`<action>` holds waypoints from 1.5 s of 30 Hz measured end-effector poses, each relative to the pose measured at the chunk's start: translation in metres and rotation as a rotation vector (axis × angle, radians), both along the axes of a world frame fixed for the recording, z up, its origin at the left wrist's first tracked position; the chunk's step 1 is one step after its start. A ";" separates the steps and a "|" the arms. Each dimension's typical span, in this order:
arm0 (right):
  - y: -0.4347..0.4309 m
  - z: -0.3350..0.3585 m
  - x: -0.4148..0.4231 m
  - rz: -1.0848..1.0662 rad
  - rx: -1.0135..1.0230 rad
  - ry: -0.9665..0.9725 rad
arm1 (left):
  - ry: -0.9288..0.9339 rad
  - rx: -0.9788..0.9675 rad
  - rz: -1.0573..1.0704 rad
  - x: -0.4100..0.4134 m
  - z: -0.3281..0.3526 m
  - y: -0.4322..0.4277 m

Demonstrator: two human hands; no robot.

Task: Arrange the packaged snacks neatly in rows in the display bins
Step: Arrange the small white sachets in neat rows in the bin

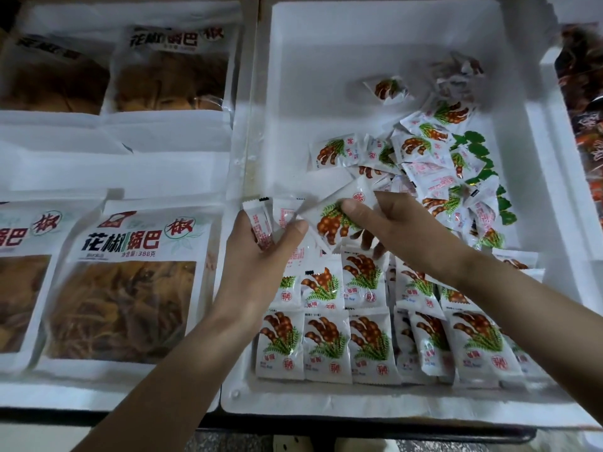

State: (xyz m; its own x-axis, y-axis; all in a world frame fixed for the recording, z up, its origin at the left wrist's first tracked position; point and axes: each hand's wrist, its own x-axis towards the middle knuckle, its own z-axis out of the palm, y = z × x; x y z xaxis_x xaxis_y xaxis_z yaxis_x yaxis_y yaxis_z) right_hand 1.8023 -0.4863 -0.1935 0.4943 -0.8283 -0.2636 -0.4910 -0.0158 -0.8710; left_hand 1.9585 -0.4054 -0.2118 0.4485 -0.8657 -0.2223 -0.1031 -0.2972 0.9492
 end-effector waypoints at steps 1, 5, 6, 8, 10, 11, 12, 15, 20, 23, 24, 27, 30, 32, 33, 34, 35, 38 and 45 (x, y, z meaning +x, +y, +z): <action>0.001 0.000 -0.002 -0.022 0.041 -0.031 | -0.015 0.002 -0.019 0.000 0.000 0.003; 0.010 -0.001 -0.007 -0.124 0.120 -0.108 | -0.037 -0.008 -0.034 0.004 0.006 0.008; 0.012 -0.002 -0.009 -0.140 0.113 -0.080 | -0.049 -0.023 -0.019 0.007 0.008 0.009; 0.017 -0.001 -0.010 -0.178 0.177 -0.112 | -0.061 -0.065 0.019 0.017 0.012 0.010; 0.025 -0.001 -0.008 -0.159 0.289 -0.140 | -0.056 -0.094 0.056 0.026 0.016 0.014; 0.030 -0.001 -0.006 -0.134 0.307 -0.111 | -0.056 -0.104 0.076 0.031 0.018 0.017; 0.036 -0.001 -0.004 -0.111 0.309 -0.068 | -0.059 -0.108 0.090 0.034 0.020 0.020; 0.050 -0.001 0.005 0.017 0.218 0.116 | -0.060 -0.112 0.107 0.039 0.024 0.028; 0.065 0.000 0.021 0.291 -0.017 0.397 | -0.073 -0.115 0.088 0.039 0.027 0.037; 0.067 -0.002 0.027 0.379 -0.126 0.438 | -0.064 -0.117 0.085 0.040 0.027 0.040; 0.068 -0.003 0.030 0.394 -0.124 0.427 | -0.062 -0.118 0.087 0.042 0.028 0.042; 0.070 -0.007 0.033 0.365 -0.070 0.361 | -0.052 -0.120 0.084 0.044 0.029 0.046; 0.070 -0.008 0.034 0.275 -0.035 0.247 | -0.032 -0.111 0.096 0.049 0.029 0.052; 0.069 -0.007 0.034 0.261 -0.039 0.204 | -0.010 -0.104 0.111 0.052 0.029 0.054; 0.069 -0.005 0.034 0.267 -0.038 0.199 | 0.001 -0.098 0.120 0.054 0.029 0.055; 0.068 -0.004 0.035 0.280 -0.043 0.204 | 0.009 -0.095 0.127 0.055 0.028 0.056; 0.066 -0.002 0.036 0.297 -0.051 0.211 | 0.014 -0.093 0.131 0.056 0.028 0.057; 0.061 -0.001 0.040 0.376 -0.038 0.241 | 0.032 -0.094 0.121 0.057 0.028 0.059; 0.075 -0.029 0.050 0.524 -0.089 0.295 | 0.074 -0.077 0.101 0.053 0.024 0.065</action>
